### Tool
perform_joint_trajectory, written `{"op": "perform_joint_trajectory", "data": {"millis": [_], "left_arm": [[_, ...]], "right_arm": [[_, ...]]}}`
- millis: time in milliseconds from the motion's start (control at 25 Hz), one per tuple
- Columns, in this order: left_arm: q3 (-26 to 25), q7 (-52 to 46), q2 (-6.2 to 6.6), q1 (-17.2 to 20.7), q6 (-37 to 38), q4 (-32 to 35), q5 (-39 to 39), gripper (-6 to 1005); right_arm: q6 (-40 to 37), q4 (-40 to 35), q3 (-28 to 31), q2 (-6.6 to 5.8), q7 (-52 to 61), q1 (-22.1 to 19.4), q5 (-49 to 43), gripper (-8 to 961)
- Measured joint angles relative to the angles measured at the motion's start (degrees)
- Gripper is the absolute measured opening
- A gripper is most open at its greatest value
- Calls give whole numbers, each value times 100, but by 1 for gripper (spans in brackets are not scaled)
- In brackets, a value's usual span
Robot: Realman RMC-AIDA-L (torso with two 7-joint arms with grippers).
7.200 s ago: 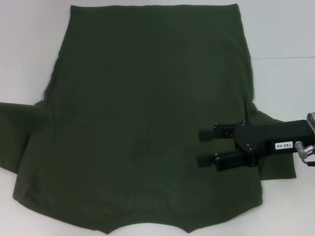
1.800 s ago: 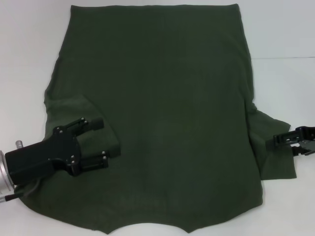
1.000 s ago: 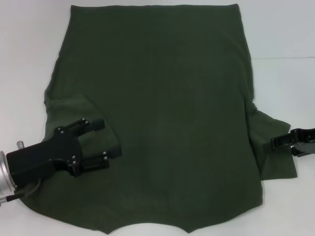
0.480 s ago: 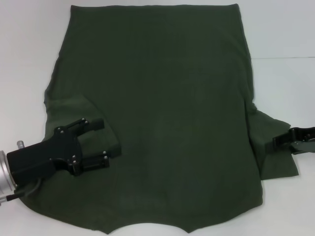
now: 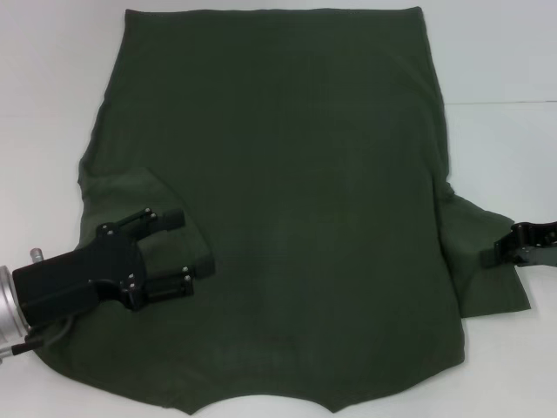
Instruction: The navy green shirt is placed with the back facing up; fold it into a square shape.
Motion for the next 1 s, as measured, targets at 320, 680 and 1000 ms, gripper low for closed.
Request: {"op": "perform_joint_trajectory", "data": {"millis": [320,680,1000], "left_arm": [[0,-19,0,-8,-6,5,0,903],[-61,-46,0,5,-6,8,-25,901],[-129,-144,4,17,-5,23,-53,900]], "right_arm": [[-55,-141,20,-219,-34,-32,18,43],[-538,-964,-10,-396,-390,156,-14,24],[-792,-1256,-76,-214,-684,811,-379,32]]}}
